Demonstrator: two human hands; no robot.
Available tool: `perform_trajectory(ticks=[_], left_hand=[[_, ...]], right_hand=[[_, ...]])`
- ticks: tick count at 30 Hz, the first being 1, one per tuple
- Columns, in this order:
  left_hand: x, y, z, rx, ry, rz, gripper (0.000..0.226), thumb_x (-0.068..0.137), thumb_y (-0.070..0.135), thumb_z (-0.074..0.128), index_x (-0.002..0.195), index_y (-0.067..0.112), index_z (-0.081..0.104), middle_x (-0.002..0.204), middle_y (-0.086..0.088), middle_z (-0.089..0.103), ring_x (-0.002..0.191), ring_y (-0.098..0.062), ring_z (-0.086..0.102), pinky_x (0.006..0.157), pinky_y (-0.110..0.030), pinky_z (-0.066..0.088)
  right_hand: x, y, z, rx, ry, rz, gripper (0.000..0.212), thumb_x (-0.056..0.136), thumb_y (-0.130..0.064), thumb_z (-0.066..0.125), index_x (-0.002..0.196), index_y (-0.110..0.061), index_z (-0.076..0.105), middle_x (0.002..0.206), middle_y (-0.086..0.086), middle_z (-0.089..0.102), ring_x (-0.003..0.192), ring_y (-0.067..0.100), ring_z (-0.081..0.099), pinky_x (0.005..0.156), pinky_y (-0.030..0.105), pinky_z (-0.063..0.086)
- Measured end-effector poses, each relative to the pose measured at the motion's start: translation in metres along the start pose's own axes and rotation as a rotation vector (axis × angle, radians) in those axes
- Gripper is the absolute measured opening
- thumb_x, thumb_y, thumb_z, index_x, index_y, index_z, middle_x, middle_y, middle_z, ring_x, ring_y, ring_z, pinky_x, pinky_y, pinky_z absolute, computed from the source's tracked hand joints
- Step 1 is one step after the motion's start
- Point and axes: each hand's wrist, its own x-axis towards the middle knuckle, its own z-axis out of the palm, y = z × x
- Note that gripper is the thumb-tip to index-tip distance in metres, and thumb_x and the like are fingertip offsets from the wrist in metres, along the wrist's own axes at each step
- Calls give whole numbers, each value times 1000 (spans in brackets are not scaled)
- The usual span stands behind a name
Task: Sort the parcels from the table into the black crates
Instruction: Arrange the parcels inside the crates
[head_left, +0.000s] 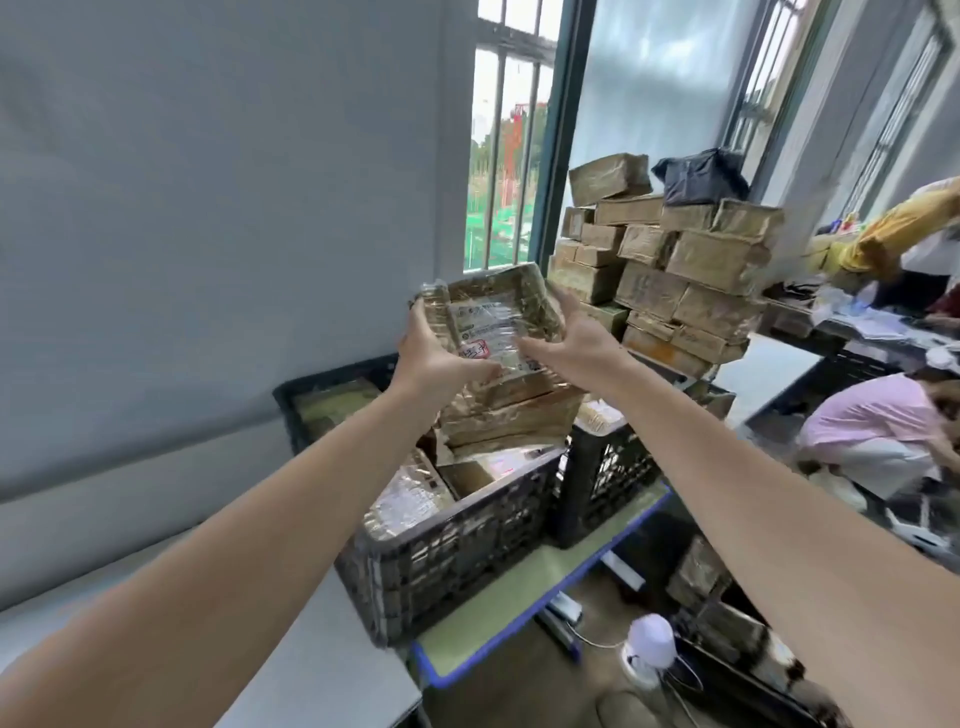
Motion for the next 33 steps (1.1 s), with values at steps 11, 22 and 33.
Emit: perform_trajectory(ticks=[11,22,33], left_hand=[[150,2,146,-124,-95,30,127,67,17,91,158,23,3,162,-12,19,147,-30,24,116,-44,26],[291,-62,216,-30,-175,-117,128,65,20,92,158,20,5,162,-14,20,147,-32,25,116,-43,27],[332,-140,213,451,-26,-194,132,66,54,86,159,22,-3,164,-2,-17,152,-20,5,118,-33,16]], right_hand=[[134,117,-87,3,106,47,86,89,-27,71,156,-32,17,157,10,34,137,30,39,110,34,32],[280,221,-66,-88,-13,174,75,88,-35,72,149,-29,28,150,8,43,123,24,47,89,29,35],[385,277,33,-167,-345,18,79,87,-42,72,150,-25,30,142,7,54,113,25,57,87,28,43]])
